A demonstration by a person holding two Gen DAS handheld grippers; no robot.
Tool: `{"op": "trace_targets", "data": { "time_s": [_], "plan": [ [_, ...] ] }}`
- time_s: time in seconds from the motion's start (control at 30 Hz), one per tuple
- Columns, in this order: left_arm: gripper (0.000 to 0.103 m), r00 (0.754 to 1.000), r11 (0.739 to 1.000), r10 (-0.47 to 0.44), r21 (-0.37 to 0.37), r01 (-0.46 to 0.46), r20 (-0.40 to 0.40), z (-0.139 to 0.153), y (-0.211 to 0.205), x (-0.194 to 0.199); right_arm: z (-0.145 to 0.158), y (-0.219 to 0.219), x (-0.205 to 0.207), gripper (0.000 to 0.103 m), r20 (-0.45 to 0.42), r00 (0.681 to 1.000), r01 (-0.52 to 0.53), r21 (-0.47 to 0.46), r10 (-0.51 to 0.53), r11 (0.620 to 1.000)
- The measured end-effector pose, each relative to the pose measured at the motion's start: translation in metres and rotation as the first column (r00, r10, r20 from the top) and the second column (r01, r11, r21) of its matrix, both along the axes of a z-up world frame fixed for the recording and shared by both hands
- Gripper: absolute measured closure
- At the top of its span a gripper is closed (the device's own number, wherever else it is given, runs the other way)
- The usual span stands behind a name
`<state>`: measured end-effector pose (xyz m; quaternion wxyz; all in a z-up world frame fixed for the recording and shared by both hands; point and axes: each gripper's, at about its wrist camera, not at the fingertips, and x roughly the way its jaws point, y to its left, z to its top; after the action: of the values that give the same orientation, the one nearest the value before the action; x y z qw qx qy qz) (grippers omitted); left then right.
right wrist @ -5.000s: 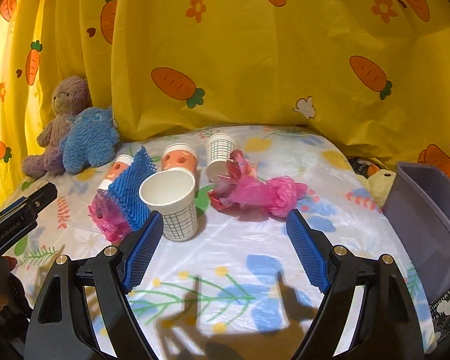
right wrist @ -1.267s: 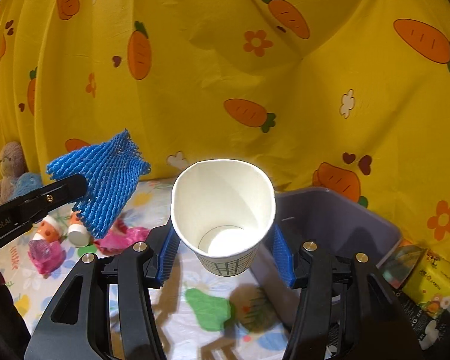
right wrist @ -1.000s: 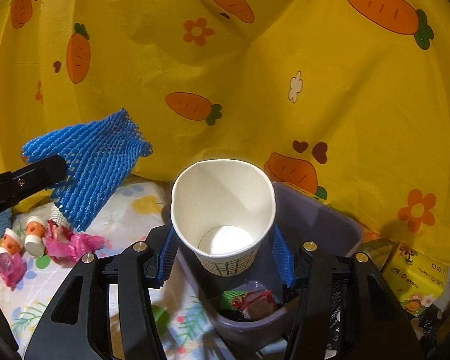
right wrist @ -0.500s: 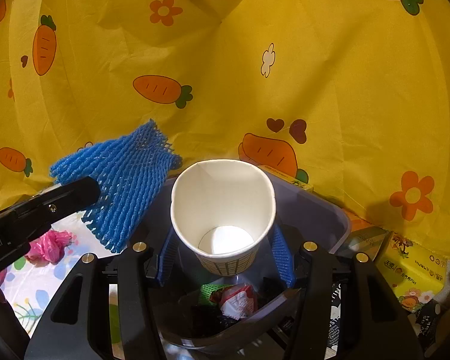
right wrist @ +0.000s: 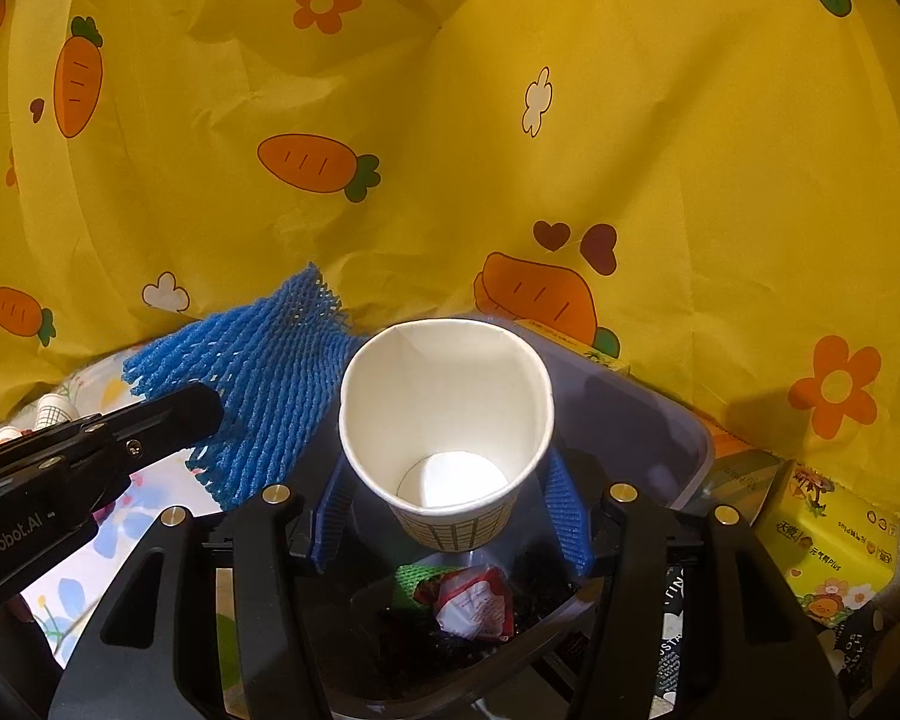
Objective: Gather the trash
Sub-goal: 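Carry the blue mesh with the left tool while the right tool carries the white cup to the grey bin, then open both tools over the grey bin, dropping the blue mesh and white cup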
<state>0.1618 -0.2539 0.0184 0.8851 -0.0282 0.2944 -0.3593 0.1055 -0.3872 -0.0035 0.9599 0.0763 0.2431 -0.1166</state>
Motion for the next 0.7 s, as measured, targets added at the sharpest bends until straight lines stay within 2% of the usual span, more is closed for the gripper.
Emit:
{"op": "trace_targets", "data": {
  "time_s": [0.47,0.53,0.57,0.63,0.7],
  "plan": [
    [0.099,1.0,1.0,-0.003,0.022,0.003,-0.01,-0.007,-0.005,0.001,0.0,-0.003,0.001,0.045,0.0,1.0,0.005,-0.003,-0.005,1.0],
    [0.099,1.0,1.0,-0.003,0.022,0.004,-0.01,-0.007,-0.005,0.0,-0.001,-0.003,0.001,0.043,-0.002,1.0,0.006,-0.005,-0.006,1.0],
    [0.096,1.0,1.0,-0.002,0.024,0.002,-0.011,-0.008,-0.005,0.001,-0.001,-0.004,0.002,0.039,-0.004,1.0,0.007,-0.005,-0.007,1.0],
    [0.072,1.0,0.999,0.017,0.031,-0.017,-0.014,-0.009,-0.002,0.003,-0.002,-0.005,0.003,0.033,-0.012,1.0,0.013,-0.007,-0.013,1.0],
    [0.038,0.999,0.998,0.052,0.02,-0.052,-0.01,-0.009,0.005,0.004,-0.004,-0.008,0.003,0.031,-0.018,0.999,0.032,-0.012,-0.032,0.999]
  ]
}}
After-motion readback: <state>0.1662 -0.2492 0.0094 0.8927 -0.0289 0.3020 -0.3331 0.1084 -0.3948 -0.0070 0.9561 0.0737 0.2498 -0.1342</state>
